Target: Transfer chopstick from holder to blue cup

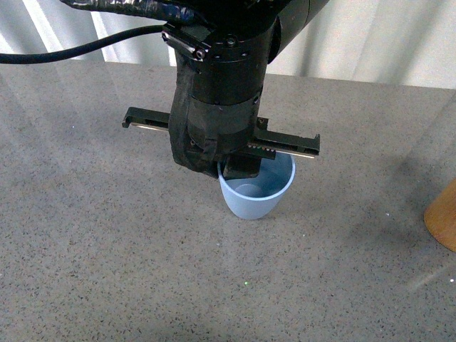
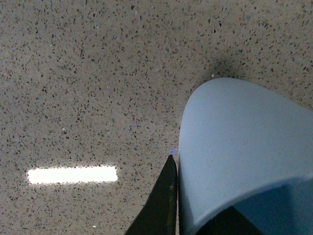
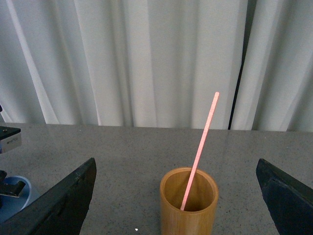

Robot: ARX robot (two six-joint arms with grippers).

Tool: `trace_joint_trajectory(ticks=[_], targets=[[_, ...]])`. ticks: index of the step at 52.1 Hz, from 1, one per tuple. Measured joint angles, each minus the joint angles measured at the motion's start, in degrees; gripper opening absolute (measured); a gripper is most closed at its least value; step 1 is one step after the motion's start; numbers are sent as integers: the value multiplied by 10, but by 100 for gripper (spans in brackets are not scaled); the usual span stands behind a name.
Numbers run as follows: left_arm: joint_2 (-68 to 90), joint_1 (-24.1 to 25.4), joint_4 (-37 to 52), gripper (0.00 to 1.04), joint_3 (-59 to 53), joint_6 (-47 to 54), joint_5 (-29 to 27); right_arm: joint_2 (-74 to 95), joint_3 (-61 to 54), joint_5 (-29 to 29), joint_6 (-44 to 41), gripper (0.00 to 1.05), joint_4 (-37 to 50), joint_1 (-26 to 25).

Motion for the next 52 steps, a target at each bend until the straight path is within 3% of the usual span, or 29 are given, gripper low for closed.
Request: trace_joint_trajectory(ticks=[25,30,34,40,44,48,52], targets=[[-76,19,74,71,-31,-10,19,0,0,0,0,95,0,0],[-148,41,134,85,-70,6,0,0,0,0,0,95,0,0],[-247,73,230,100,-138,36,13,0,0,0,0,95,0,0],[-363,109,467,86,-272,119,-79,0,0,0,0,95,0,0],[-473,156,595,73,-386,174,-57,0,0,0,0,95,0,0],[-561,192,636,63,-466,195,-35,0,0,1,0,95,0,0],[-648,228,663,45,-555,212,-17,0,0,0,0,95,0,0]])
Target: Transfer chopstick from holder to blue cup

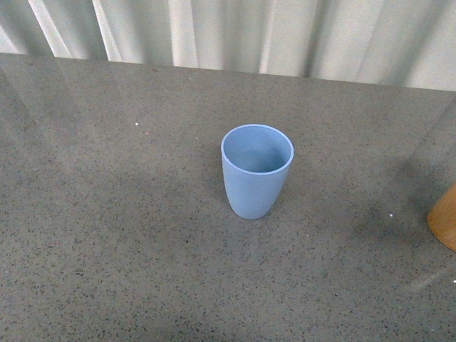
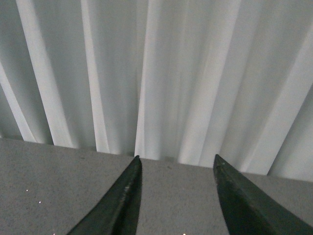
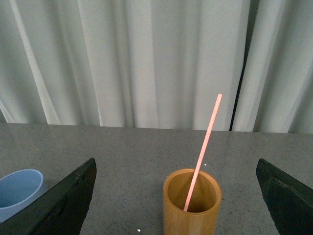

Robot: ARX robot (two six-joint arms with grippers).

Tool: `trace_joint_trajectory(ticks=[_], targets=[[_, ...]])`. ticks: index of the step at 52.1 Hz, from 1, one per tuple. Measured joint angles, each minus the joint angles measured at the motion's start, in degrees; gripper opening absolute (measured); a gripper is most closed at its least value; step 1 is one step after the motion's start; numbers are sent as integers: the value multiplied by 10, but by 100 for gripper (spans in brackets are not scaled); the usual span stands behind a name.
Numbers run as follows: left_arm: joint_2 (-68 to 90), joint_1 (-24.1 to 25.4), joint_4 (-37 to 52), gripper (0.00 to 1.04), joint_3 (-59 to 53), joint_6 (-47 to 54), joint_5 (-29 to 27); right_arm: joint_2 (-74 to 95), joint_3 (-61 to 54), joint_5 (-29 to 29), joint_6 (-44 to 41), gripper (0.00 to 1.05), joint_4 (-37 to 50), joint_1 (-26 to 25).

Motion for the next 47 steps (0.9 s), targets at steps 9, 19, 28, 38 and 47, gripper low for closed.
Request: trace_joint_trajectory(ticks=[9,19,28,38,47], targets=[[-34,25,15,16,-92,11,38,0,0,0,0,95,0,0],[-90,48,24,4,-144,16,60,171,80,-108,41,95,-109,-103],[-133,68,22,4,-188,16,75,409,164,-271,3,95,75,-291],[-182,111,7,4,-218,17,129,655,262,-412,43,95,238,-360],[-229,123,-18,4,-242,16,131,821,344,-456,83,95,298,-335]])
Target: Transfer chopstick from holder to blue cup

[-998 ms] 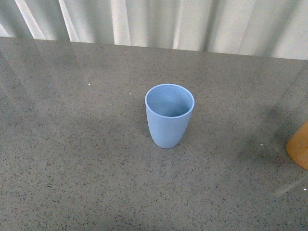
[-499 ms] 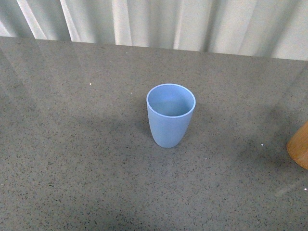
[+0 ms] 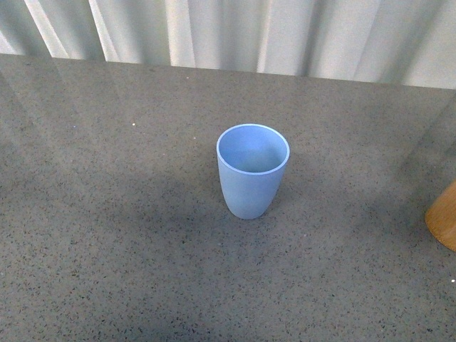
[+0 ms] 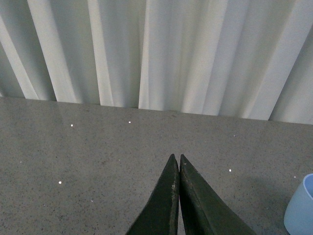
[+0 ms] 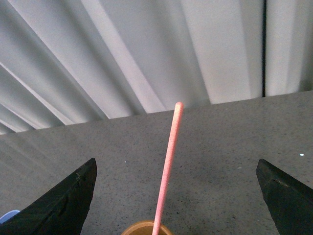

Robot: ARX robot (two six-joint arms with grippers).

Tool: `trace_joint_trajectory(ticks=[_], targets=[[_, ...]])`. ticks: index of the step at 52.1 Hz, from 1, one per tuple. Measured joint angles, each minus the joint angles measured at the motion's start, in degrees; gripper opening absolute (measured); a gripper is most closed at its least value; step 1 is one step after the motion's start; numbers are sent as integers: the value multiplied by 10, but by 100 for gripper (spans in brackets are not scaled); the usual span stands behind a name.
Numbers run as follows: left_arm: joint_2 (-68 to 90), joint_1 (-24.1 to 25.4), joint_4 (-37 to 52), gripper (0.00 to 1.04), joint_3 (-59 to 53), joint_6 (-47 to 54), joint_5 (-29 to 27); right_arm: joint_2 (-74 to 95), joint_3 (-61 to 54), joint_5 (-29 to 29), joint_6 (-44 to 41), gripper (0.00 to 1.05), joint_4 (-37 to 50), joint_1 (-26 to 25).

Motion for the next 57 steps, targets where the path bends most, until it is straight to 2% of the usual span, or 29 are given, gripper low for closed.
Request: trace_joint_trajectory(ticks=[7,11,30,53,57], targets=[[-45,0,-28,4,-15,0,0,66,53,-16,9,95,-7,55],[-73,0,-49,4,-24,0,0,74,71,6,-2,95,-44,74],[-158,0,-101,4,-40,1,2,78,72,-5,-3,95,-64,3],[-231,0,-175,4,-40,2,2,226,163,21,-3,95,-49,73],[-240,0,-184,4,-40,2,2,233,174,22,-2,87,-49,88]])
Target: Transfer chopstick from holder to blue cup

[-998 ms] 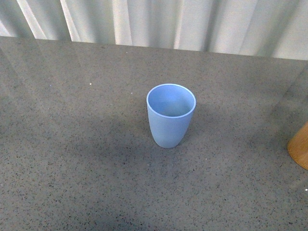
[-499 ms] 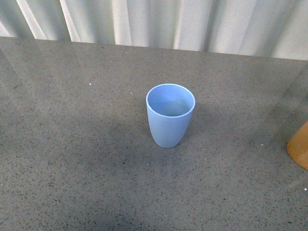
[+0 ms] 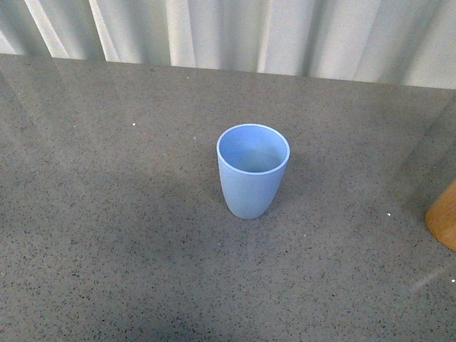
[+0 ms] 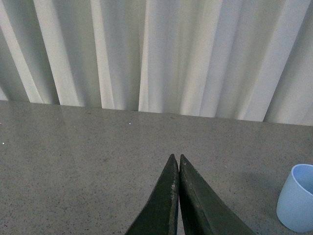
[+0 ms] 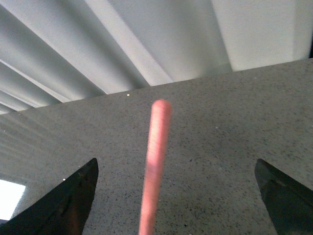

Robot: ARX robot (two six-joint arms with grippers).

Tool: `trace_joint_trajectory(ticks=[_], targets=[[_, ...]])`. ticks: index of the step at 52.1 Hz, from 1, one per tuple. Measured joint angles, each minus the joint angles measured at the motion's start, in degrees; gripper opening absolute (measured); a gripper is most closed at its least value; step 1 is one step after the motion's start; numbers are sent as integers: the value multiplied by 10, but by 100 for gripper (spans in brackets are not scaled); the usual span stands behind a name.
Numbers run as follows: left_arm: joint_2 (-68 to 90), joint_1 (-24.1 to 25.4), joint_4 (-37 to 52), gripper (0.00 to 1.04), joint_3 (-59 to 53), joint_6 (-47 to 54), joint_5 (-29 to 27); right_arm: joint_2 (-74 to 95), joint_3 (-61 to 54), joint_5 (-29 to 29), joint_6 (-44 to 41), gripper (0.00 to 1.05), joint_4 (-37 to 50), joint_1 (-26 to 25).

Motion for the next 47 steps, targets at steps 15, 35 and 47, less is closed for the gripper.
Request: trace_joint_trajectory(ticks=[15,35,47], targets=[[-101,0,-104,4,0,0,0,3,9,-7,-2,30,-7,23],[-101,0,-105,4,0,0,0,-107,10,-65,66,4,-2,-18],[-101,0,-105,4,0,0,0,-213,47,-32,115,4,6,24]])
